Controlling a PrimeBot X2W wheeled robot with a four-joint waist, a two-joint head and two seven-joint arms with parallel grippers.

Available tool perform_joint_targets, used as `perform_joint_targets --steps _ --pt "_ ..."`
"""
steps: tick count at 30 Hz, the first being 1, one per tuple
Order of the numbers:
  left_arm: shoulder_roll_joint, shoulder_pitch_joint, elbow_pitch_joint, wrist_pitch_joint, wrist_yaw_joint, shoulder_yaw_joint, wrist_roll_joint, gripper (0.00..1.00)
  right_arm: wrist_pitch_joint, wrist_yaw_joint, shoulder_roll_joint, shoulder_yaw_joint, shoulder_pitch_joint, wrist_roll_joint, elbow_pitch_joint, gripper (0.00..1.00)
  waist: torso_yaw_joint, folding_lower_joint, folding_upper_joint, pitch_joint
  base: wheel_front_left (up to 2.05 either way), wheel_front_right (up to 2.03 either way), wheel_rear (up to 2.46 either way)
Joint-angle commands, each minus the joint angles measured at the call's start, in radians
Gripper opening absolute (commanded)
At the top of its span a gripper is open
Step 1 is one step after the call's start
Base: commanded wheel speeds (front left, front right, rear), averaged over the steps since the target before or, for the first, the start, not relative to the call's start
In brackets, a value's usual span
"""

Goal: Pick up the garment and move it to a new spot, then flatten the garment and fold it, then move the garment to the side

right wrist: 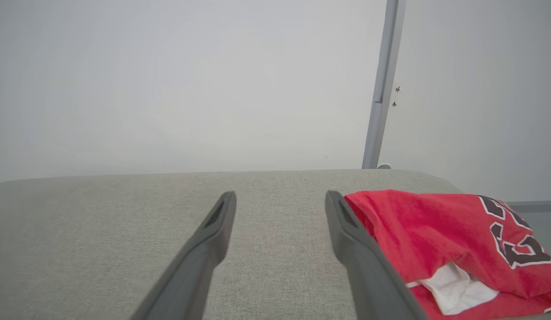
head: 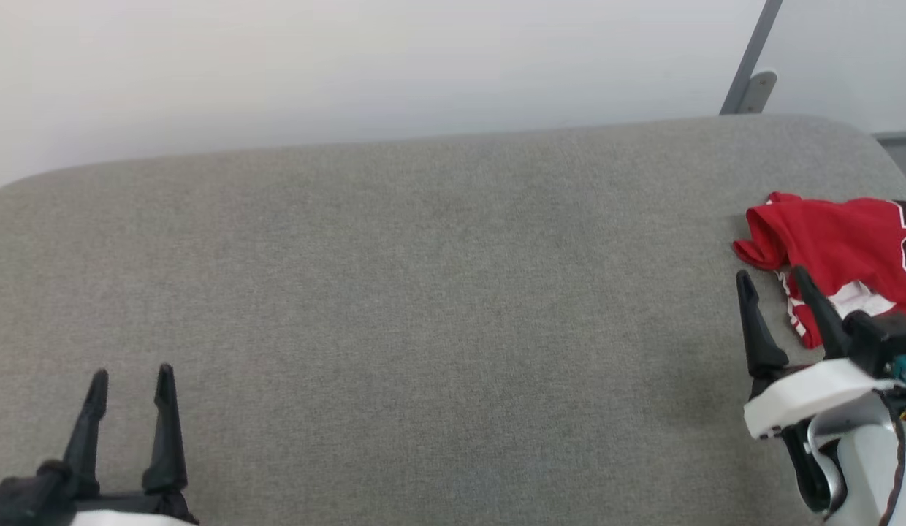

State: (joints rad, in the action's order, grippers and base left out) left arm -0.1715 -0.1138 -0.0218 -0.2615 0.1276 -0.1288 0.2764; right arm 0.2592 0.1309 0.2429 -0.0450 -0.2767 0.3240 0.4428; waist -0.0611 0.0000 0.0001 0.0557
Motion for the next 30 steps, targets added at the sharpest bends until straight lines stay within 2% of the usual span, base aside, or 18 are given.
perform_joint_targets --steps 1,11,30 --pt "0.002 -0.02 -0.005 -0.005 0.003 -0.004 -0.001 1.0 0.006 0.0 -0.005 0.004 0.021 -0.01 -0.018 1.0 0.007 0.0 -0.0001 -0.014 0.0 0.0 0.0" --pt "0.013 -0.094 -0.007 -0.005 0.003 0.006 0.015 1.0 0.006 0.0 -0.046 0.063 0.154 -0.055 -0.136 1.0 0.03 0.0 -0.0001 -0.056 0.0 0.0 0.0" --pt "0.033 -0.116 0.0 -0.005 0.003 0.013 0.003 1.0 0.006 0.0 -0.101 0.105 0.267 -0.082 -0.215 1.0 0.045 0.0 -0.0001 -0.073 0.0 0.0 0.0"
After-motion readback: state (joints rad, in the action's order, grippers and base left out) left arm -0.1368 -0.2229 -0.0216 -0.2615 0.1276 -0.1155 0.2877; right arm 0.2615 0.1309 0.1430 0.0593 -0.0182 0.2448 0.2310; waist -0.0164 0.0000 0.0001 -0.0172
